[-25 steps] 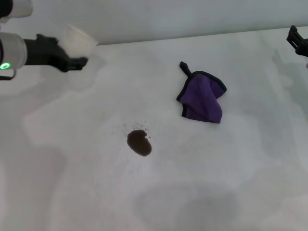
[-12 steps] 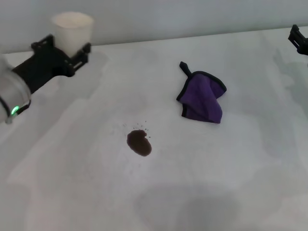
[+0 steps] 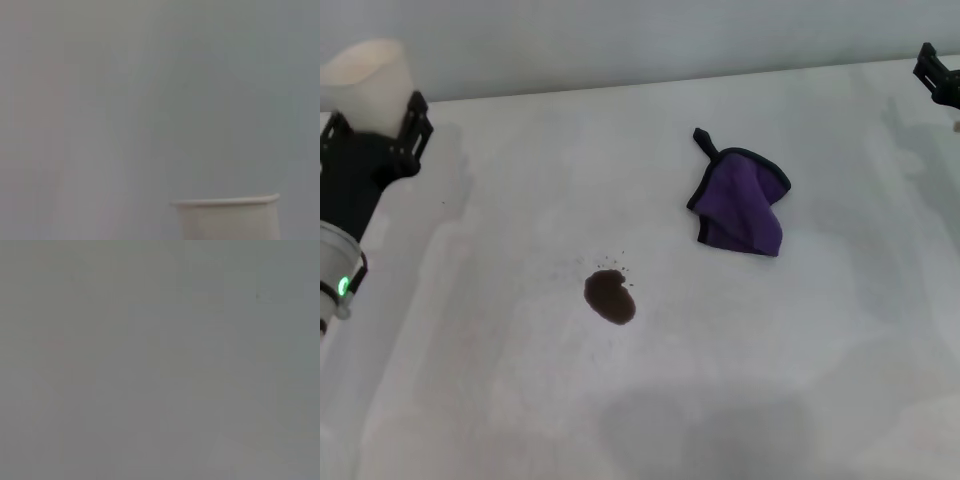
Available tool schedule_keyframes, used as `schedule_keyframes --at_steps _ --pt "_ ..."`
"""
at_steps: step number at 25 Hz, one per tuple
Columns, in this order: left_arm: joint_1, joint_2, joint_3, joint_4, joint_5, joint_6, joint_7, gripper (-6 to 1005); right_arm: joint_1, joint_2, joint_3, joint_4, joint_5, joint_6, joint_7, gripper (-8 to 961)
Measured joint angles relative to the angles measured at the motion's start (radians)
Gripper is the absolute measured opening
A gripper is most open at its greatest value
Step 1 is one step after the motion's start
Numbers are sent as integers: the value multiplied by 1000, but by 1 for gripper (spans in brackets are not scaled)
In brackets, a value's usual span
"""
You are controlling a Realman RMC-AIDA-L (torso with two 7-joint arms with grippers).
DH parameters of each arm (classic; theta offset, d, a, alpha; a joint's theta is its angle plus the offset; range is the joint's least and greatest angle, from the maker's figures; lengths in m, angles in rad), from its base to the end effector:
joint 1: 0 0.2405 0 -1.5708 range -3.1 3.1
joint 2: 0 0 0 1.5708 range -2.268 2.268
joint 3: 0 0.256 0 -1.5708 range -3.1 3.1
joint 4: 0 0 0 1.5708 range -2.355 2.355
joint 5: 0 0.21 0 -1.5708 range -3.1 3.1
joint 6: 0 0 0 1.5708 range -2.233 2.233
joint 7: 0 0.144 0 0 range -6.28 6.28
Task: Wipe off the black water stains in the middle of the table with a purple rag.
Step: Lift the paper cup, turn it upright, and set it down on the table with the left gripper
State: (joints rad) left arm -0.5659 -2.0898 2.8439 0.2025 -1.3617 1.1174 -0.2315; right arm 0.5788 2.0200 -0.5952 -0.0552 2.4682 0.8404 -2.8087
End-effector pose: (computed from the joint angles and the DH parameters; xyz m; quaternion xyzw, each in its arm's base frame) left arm -0.2851 0.3527 -0.0517 -0.7237 -0.2716 -0.3431 0.5336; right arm 0.3755 0.3789 0.0399 -0.6341 0.3498 0.2258 0.6516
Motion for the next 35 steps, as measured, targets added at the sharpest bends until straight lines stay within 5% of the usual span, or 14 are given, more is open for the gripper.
schedule_keyframes --at_steps 16,35 --pt "-19 0 0 5 5 -232 94 637 7 3 14 9 0 0 2 857" --pt "-2 -1 0 10 67 -292 177 638 6 3 6 14 -2 -13 2 857"
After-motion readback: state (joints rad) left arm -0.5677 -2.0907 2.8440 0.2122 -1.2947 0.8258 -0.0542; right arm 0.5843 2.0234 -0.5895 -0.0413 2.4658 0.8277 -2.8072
